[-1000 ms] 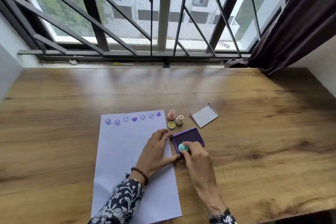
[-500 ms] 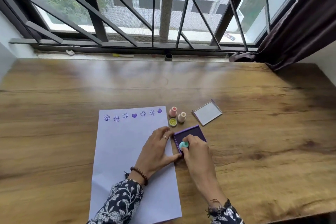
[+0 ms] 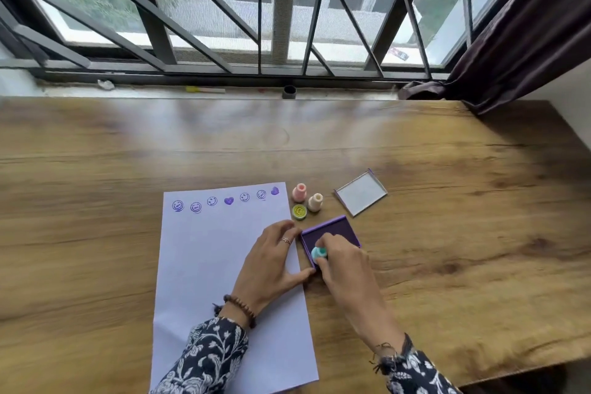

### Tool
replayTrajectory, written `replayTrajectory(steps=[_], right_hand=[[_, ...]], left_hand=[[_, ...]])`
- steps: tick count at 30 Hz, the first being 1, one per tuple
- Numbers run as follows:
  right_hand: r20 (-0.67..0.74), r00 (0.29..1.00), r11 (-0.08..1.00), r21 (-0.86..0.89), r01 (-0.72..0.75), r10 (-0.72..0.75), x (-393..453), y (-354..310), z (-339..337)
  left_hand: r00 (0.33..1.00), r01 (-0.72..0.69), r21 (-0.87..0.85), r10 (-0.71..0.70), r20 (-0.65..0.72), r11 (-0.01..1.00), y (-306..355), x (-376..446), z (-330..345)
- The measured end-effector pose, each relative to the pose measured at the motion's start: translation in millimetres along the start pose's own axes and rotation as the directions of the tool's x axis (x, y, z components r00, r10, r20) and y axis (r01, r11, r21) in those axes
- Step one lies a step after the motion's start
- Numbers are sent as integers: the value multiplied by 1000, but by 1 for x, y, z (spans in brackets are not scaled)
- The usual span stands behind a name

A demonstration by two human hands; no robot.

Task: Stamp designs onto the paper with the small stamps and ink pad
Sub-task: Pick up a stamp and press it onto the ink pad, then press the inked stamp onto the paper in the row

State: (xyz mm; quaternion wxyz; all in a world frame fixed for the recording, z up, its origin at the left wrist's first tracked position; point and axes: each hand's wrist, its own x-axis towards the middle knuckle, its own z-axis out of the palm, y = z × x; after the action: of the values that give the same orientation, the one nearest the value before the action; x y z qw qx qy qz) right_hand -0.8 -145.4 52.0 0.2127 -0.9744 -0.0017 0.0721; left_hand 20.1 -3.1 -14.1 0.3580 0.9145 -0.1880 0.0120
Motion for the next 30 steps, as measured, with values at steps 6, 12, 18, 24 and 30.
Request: replayTrajectory(steps=[6, 12, 18, 24, 30], right_hand=[[25, 999, 999, -31, -40, 41, 14, -3, -7], [39, 988, 988, -43, -146, 147, 14, -13, -8], [-5, 959, 930, 244, -275, 285, 9, -14, -11], [199, 921, 249, 924, -291, 336, 0, -63, 10], [308, 915, -20, 949, -313, 260, -5, -110, 52]], left_hand=[[1000, -11, 1, 11, 8, 1000, 0, 0, 0], [994, 7, -57, -1, 109, 998, 3, 2, -11], [998, -2, 0, 2, 61, 1000, -38, -20, -72], [952, 165, 233, -216, 216, 958, -108, -66, -141], [941, 274, 241, -311, 131, 931, -105, -99, -123]])
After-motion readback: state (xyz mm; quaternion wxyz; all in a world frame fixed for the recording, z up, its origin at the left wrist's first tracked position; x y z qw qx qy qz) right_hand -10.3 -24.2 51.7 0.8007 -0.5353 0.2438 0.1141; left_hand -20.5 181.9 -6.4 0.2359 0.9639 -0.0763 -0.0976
